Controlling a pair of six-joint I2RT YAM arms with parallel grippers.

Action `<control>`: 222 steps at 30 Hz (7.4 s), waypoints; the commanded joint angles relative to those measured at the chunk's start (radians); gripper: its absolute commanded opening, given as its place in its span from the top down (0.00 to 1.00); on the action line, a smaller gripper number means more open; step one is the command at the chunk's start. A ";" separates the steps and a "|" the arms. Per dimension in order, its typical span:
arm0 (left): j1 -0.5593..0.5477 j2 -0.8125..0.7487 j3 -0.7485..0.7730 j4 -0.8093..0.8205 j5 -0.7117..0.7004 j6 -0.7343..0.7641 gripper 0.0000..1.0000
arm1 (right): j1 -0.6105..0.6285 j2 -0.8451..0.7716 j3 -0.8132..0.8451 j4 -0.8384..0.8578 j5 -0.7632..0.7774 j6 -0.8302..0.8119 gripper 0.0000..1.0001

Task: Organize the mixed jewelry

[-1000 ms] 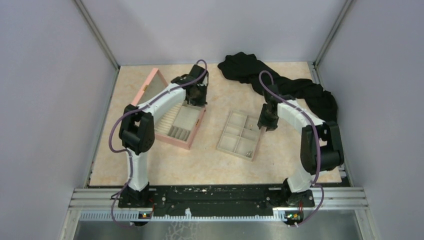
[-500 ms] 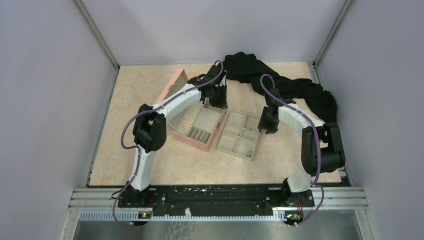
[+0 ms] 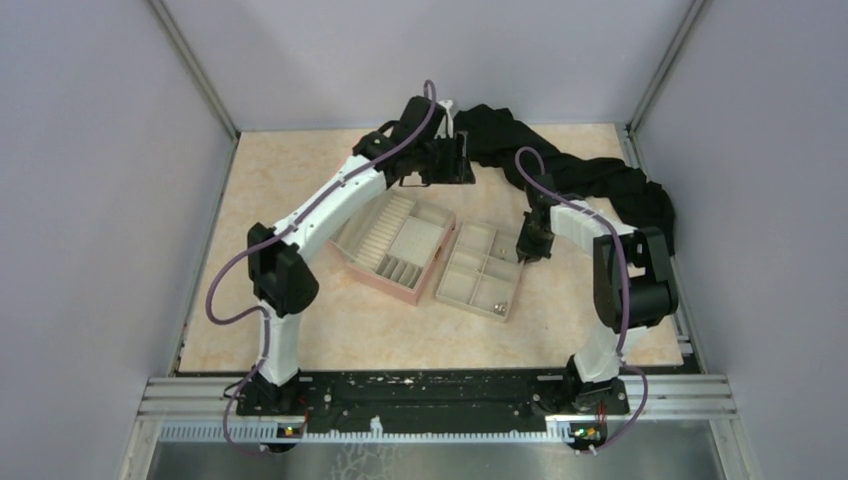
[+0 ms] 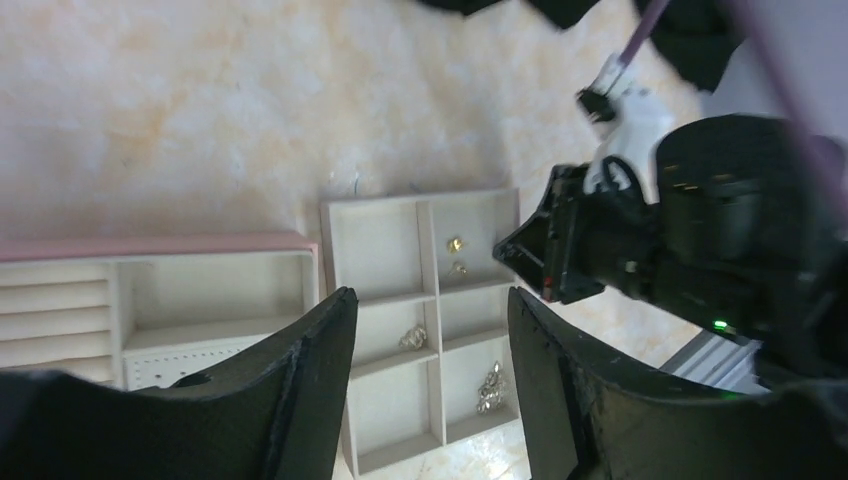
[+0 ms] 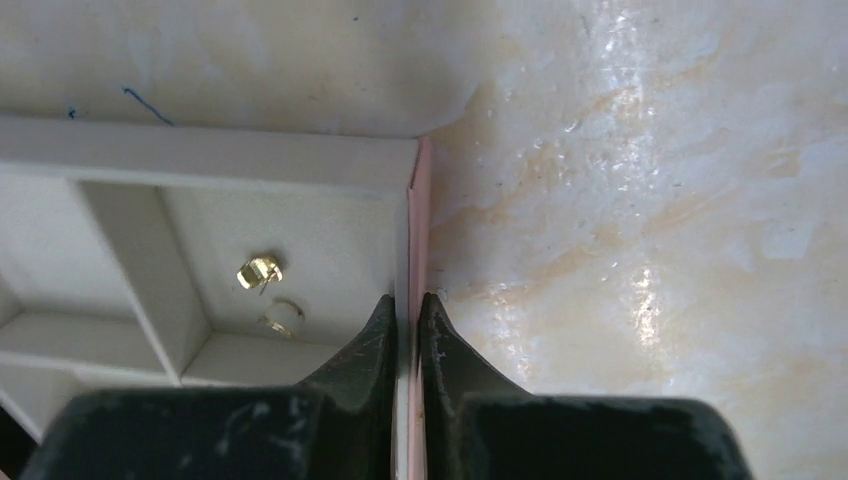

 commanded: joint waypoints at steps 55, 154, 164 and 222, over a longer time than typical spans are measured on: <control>0.862 -0.316 -0.973 0.357 0.466 -0.137 0.24 | 0.116 0.087 0.194 -0.156 -0.014 0.032 1.00; 0.627 -0.259 -0.447 -0.030 0.278 0.131 0.21 | 0.028 -0.033 0.104 0.148 -0.220 0.218 0.87; 0.334 -0.288 -0.305 -0.096 0.158 0.099 0.21 | -0.005 -0.082 0.078 0.130 -0.204 0.218 0.87; 0.423 -0.523 -0.522 -0.034 -0.179 0.079 0.20 | 0.206 0.126 0.207 0.260 -0.295 0.242 1.00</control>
